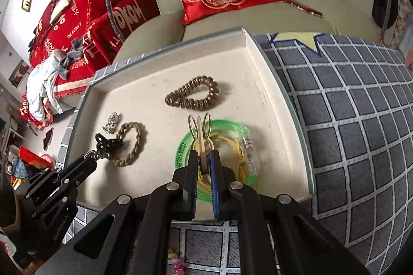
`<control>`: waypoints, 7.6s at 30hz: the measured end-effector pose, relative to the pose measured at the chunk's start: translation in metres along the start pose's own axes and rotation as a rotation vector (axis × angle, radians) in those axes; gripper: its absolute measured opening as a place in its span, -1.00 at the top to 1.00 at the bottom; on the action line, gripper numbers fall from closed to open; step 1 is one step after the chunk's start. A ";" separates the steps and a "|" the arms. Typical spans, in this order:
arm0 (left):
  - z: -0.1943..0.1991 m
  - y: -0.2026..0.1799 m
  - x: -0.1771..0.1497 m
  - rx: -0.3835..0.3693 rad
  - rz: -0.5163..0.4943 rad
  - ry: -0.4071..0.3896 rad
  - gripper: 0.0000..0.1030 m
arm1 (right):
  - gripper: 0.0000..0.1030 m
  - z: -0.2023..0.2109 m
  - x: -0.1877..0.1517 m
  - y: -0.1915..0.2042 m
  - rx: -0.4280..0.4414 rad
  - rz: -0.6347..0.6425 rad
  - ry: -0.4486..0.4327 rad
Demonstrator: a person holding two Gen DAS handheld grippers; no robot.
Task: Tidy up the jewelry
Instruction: 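Open both tools to release the items in the tray, then withdraw both tools from the tray back over the table, then grasp the silver spiked hair clip with the right tool while the left tool grasps the pink-yellow beaded bracelet, then carry the spiked clip and beaded bracelet into the white tray with both tools, then open the right tool then the left tool to release the items in the tray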
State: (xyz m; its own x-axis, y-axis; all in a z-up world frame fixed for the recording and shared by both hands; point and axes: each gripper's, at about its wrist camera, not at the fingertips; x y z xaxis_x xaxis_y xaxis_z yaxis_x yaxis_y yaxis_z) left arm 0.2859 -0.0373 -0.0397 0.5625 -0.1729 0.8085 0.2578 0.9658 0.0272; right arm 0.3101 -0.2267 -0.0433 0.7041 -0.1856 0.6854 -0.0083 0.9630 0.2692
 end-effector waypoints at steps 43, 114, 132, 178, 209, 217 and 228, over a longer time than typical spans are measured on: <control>0.043 -0.003 0.009 0.061 -0.009 -0.114 -1.00 | -1.00 0.108 -0.027 0.005 0.057 -0.041 -0.168; 0.067 -0.051 -0.043 -0.235 0.053 0.080 0.55 | 0.65 0.142 -0.145 0.033 -0.045 0.180 -0.045; 0.112 -0.003 0.001 -0.193 0.129 -0.087 0.55 | 0.65 0.163 -0.096 0.017 -0.003 0.071 -0.115; -0.033 0.034 0.029 0.013 0.117 0.015 0.55 | 0.65 -0.017 0.009 0.047 0.062 0.069 -0.042; -0.028 0.014 0.028 0.087 0.015 -0.021 0.54 | -0.19 0.004 0.015 0.041 0.124 -0.021 -0.097; -0.030 0.009 0.030 0.101 -0.008 -0.008 0.54 | -0.19 0.018 0.017 0.031 0.097 -0.044 -0.112; -0.030 0.009 0.033 0.097 0.004 -0.021 0.53 | -0.19 0.028 0.015 0.012 0.068 -0.060 -0.118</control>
State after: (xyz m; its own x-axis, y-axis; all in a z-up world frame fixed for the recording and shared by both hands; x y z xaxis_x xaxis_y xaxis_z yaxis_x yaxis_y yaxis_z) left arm 0.3301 -0.0397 -0.0303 0.5463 -0.1662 0.8209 0.1779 0.9808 0.0801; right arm 0.3009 -0.2237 -0.0110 0.6164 -0.2675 0.7406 -0.0199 0.9349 0.3543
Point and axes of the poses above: each gripper's, at about its wrist camera, not at the fingertips, and z roughly against the way its jaws point, y to its left, x to its top, and after that the axes turned 14 degrees about -y, right-handed
